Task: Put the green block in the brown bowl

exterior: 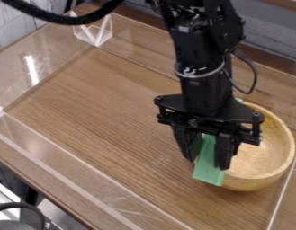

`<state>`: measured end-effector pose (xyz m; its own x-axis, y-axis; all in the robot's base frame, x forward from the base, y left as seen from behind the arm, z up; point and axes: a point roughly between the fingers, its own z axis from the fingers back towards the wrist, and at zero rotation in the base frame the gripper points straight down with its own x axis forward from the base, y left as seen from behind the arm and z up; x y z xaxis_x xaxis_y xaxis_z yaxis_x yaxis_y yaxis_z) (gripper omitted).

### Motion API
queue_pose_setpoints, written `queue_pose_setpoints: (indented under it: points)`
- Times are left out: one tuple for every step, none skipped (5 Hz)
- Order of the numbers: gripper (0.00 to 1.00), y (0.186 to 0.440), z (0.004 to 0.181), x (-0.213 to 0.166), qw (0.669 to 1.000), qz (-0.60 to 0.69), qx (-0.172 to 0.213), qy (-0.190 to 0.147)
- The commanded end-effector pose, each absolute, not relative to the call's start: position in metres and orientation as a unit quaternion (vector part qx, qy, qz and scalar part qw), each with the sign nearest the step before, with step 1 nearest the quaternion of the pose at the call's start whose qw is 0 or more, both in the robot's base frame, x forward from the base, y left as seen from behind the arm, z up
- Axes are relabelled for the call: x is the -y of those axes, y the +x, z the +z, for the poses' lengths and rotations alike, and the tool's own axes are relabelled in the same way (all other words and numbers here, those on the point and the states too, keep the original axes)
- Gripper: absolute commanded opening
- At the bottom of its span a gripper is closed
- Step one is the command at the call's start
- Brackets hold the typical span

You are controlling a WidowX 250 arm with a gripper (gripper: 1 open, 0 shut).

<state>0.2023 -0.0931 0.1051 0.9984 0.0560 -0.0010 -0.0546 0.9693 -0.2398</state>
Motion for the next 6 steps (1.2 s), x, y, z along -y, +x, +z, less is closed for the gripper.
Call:
queue_pose_setpoints:
  points:
    - [0.0,0.21,0.114,0.099,0.991,0.031,0.025,-0.129]
    - [0.0,0.214,0.114,0.105,0.99,0.037,0.028,-0.131]
    - [0.0,0.219,0.114,0.112,0.99,0.047,0.03,-0.132]
    - [0.0,0.223,0.114,0.118,0.989,0.052,0.033,-0.133]
    - [0.0,0.225,0.113,0.122,0.989,0.059,0.035,-0.135]
    - [0.0,0.226,0.112,0.126,0.988,0.07,0.036,-0.136]
